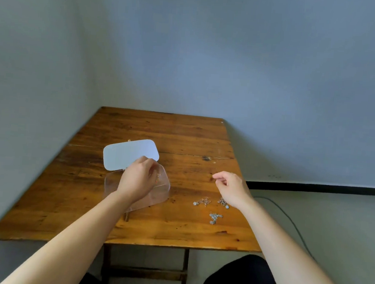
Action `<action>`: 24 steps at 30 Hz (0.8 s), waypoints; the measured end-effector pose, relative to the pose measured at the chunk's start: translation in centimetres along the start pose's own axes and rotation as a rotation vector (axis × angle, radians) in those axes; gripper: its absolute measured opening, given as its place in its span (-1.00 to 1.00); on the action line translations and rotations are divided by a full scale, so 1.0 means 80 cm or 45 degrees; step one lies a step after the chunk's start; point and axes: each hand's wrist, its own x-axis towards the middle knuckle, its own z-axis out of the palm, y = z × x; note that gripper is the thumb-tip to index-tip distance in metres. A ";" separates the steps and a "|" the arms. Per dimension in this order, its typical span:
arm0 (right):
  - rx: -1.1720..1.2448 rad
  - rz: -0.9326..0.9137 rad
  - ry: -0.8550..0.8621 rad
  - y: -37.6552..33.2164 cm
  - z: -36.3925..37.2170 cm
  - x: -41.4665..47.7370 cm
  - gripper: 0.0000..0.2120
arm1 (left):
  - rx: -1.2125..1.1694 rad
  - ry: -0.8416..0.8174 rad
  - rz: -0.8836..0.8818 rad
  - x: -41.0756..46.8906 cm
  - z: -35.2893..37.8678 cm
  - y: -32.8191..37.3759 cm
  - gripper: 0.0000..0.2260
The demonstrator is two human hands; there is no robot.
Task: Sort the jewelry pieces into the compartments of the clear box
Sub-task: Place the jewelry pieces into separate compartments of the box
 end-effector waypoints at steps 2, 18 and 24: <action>-0.019 0.050 0.019 0.017 -0.001 -0.014 -0.74 | -0.076 0.002 0.136 -0.010 0.015 0.036 -0.85; 0.069 0.046 0.241 0.076 0.047 -0.055 -0.76 | -0.134 -0.188 0.130 -0.070 0.141 0.089 -0.73; 0.074 -0.038 0.371 0.078 0.052 -0.060 -0.86 | -0.193 -0.165 0.064 -0.068 0.141 0.093 -0.82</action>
